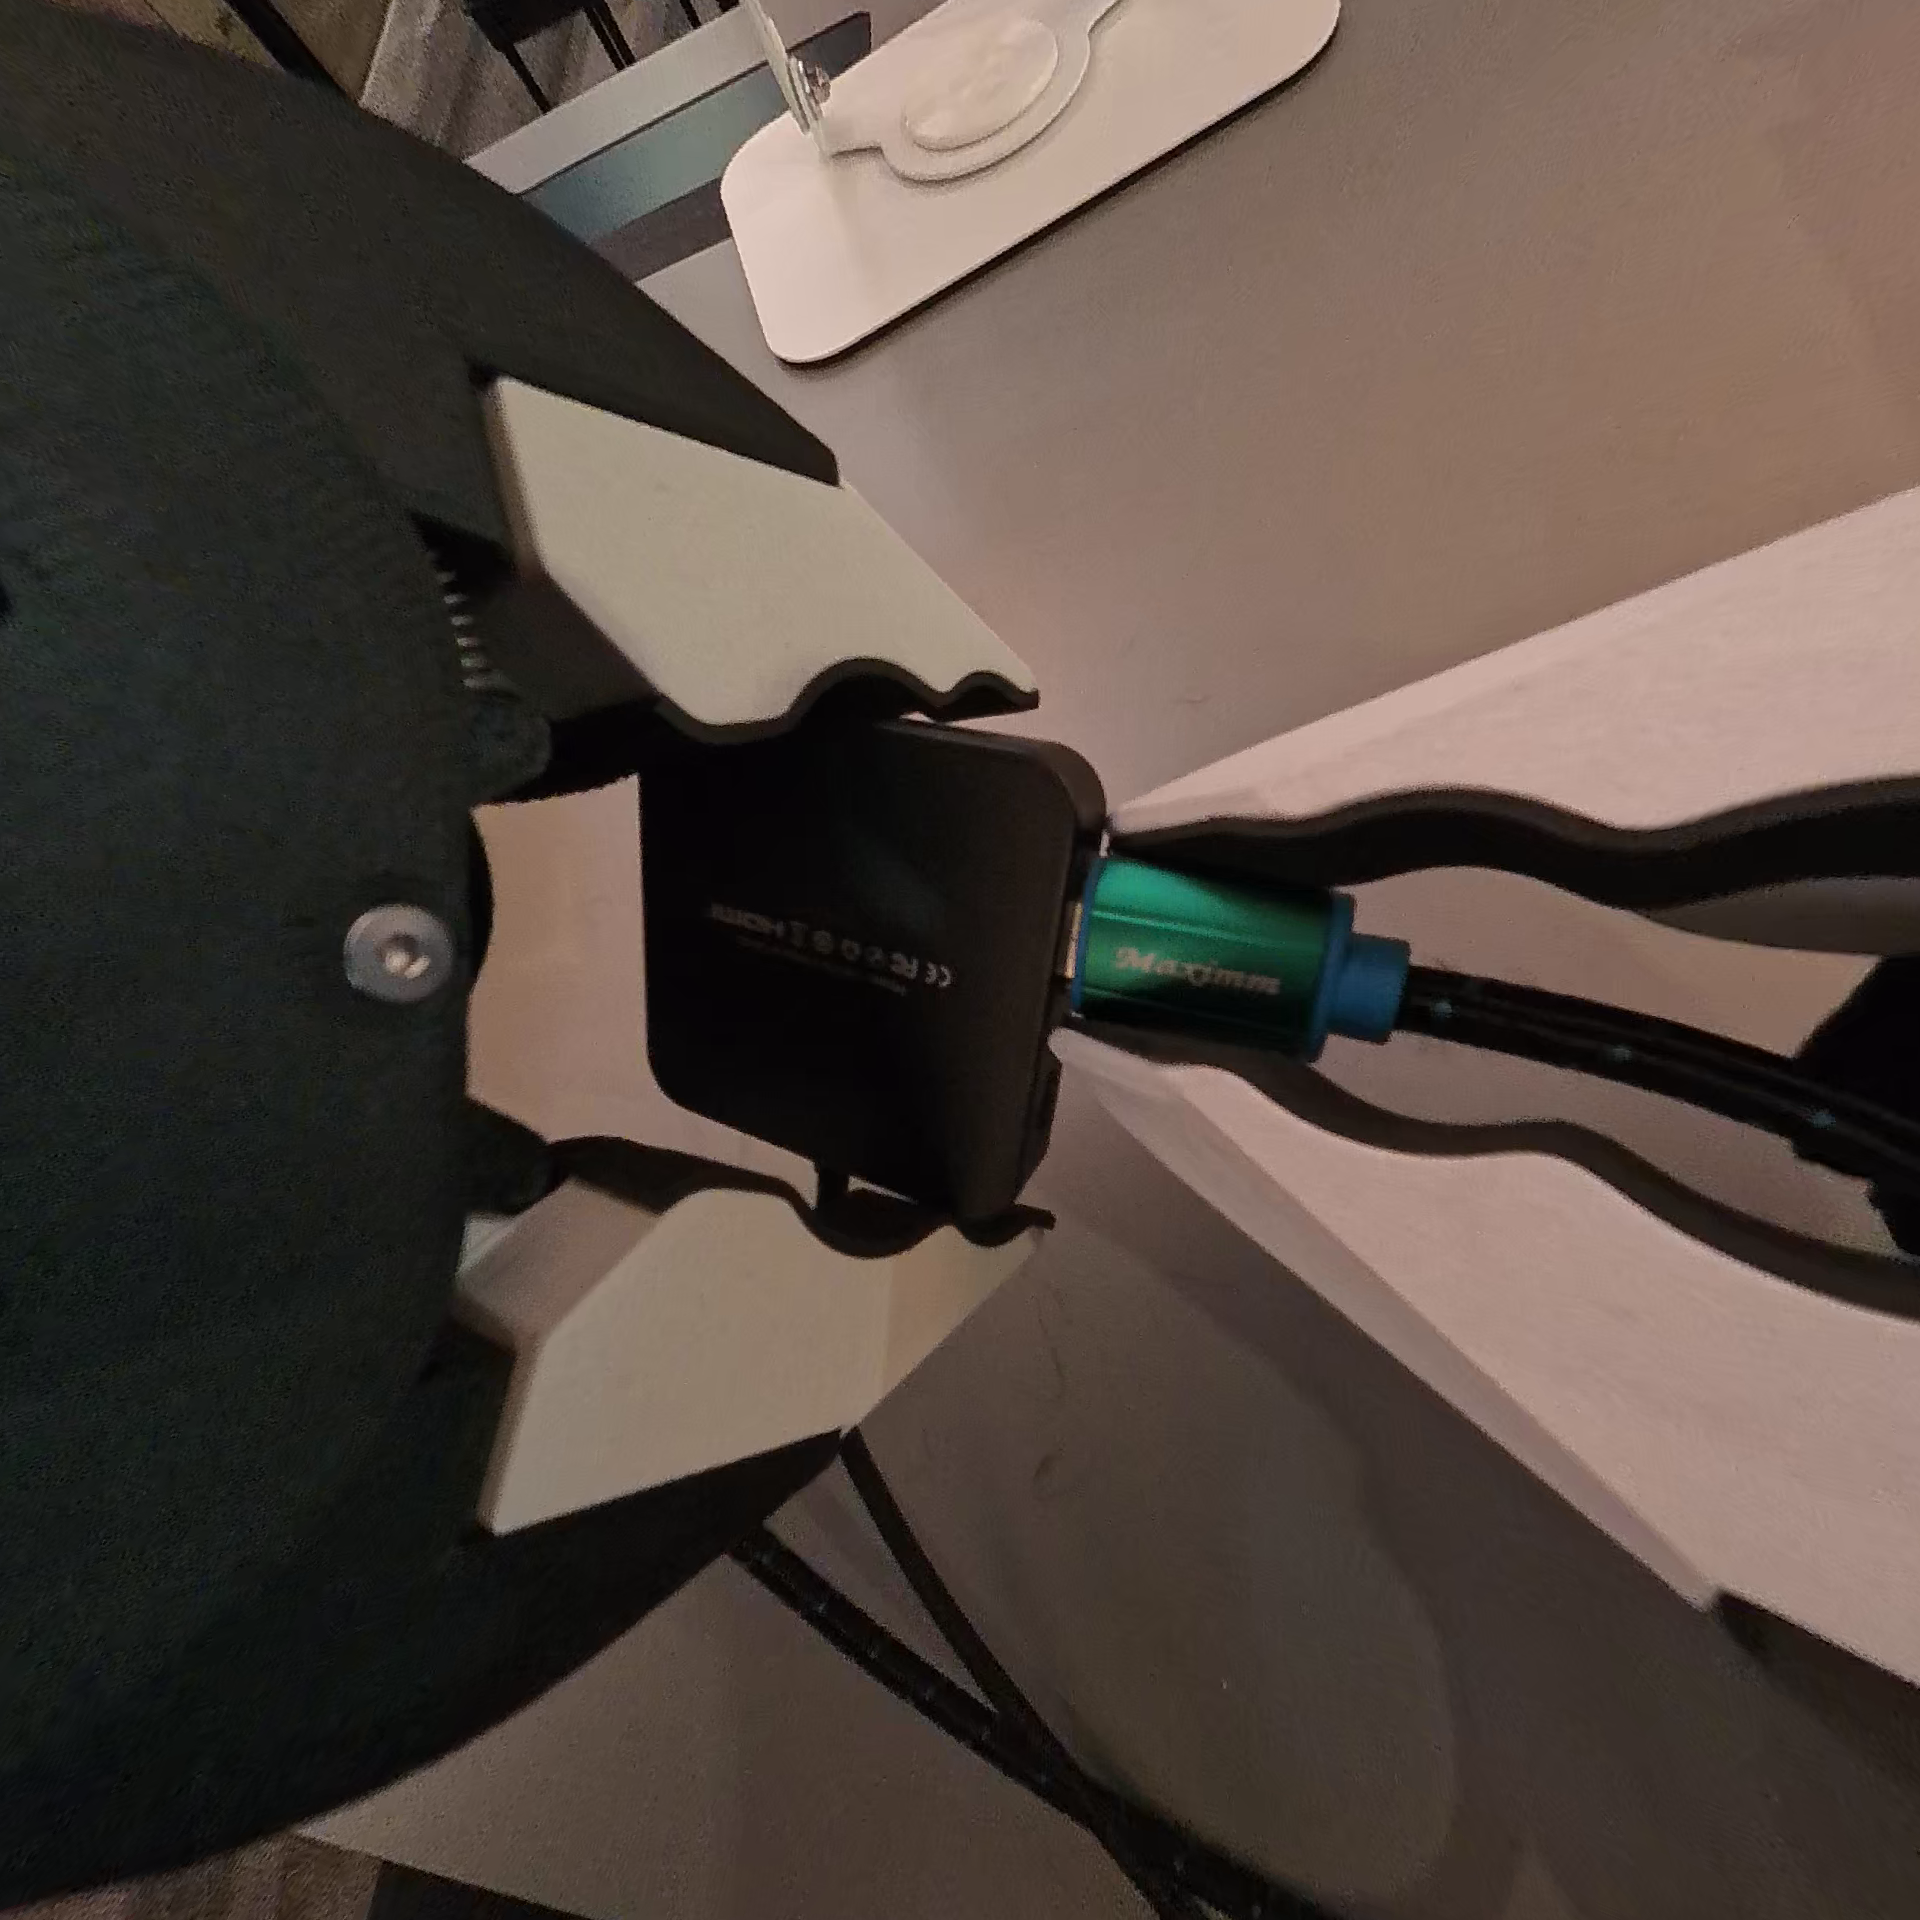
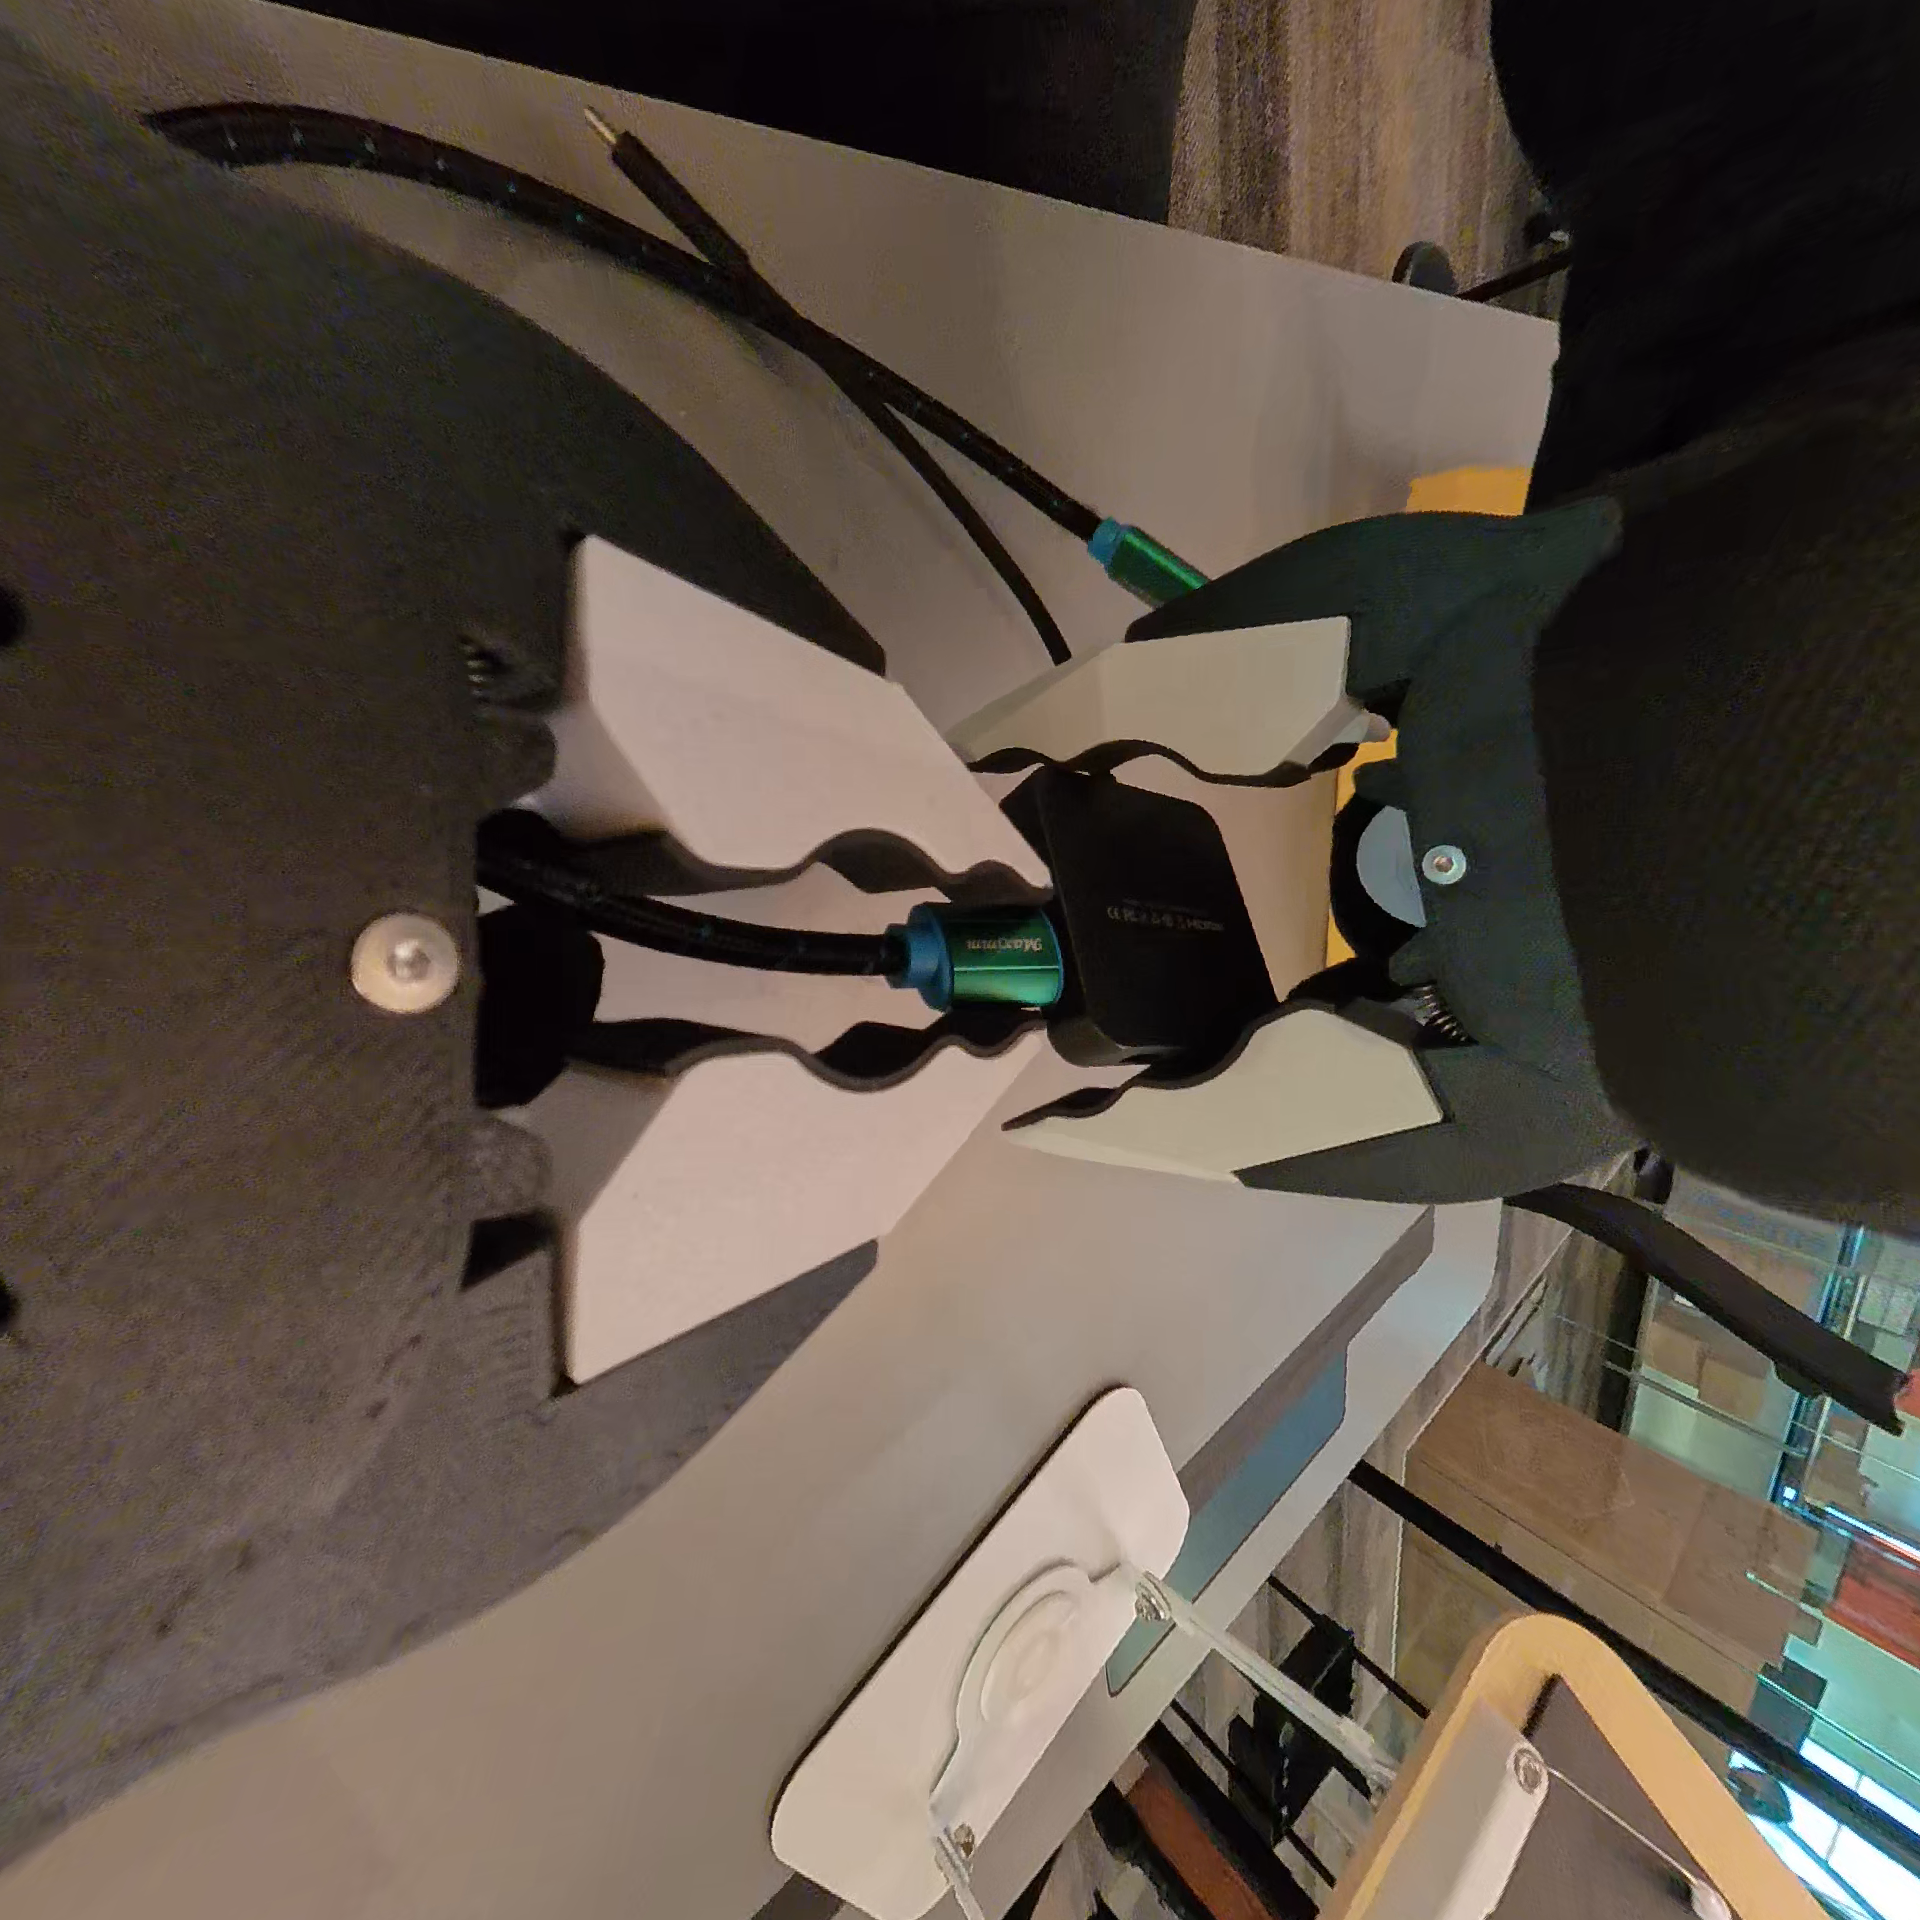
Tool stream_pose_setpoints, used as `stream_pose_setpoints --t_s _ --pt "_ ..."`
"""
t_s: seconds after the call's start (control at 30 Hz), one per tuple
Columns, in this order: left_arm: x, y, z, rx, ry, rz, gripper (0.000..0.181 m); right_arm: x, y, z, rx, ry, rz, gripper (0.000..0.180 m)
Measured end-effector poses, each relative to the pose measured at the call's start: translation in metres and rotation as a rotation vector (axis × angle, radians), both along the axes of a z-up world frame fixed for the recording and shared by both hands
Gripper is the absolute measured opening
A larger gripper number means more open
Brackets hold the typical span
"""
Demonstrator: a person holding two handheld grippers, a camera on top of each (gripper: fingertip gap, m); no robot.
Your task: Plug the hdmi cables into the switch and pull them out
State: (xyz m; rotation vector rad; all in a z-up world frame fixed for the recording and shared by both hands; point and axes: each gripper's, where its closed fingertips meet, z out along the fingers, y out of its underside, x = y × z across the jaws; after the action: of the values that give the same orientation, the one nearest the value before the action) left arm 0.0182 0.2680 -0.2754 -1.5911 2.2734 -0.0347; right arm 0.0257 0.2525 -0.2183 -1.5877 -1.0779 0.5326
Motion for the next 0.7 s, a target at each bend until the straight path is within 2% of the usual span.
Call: stream_pose_setpoints --t_s 0.13,0.2,0.33,0.4,0.5,0.6,0.7 --pt "-0.001 0.003 0.004 -0.029 -0.019 0.012 0.088 0.001 0.002 0.013 0.07 0.018 -0.012 0.017" --pt "-0.003 0.005 0.005 -0.041 -0.027 0.023 0.087 0.005 0.002 0.024 0.086 0.052 -0.021 0.027" --pt "-0.007 0.009 0.015 -0.071 -0.072 0.04 0.086 0.032 0.011 0.056 0.11 0.227 -0.1 0.028" --pt "-0.008 0.011 0.023 -0.088 -0.106 0.046 0.084 0.057 0.022 0.066 0.097 0.328 -0.194 0.024" --pt "-0.009 0.011 0.035 -0.116 -0.155 0.044 0.079 0.087 0.037 0.058 0.056 0.368 -0.306 0.02" --pt "-0.01 0.011 0.039 -0.128 -0.161 0.04 0.078 0.086 0.044 0.026 0.006 0.213 -0.327 0.021" --pt "-0.007 0.008 0.035 -0.137 -0.154 0.024 0.078 0.066 0.042 0.005 0.001 0.114 -0.271 0.023"
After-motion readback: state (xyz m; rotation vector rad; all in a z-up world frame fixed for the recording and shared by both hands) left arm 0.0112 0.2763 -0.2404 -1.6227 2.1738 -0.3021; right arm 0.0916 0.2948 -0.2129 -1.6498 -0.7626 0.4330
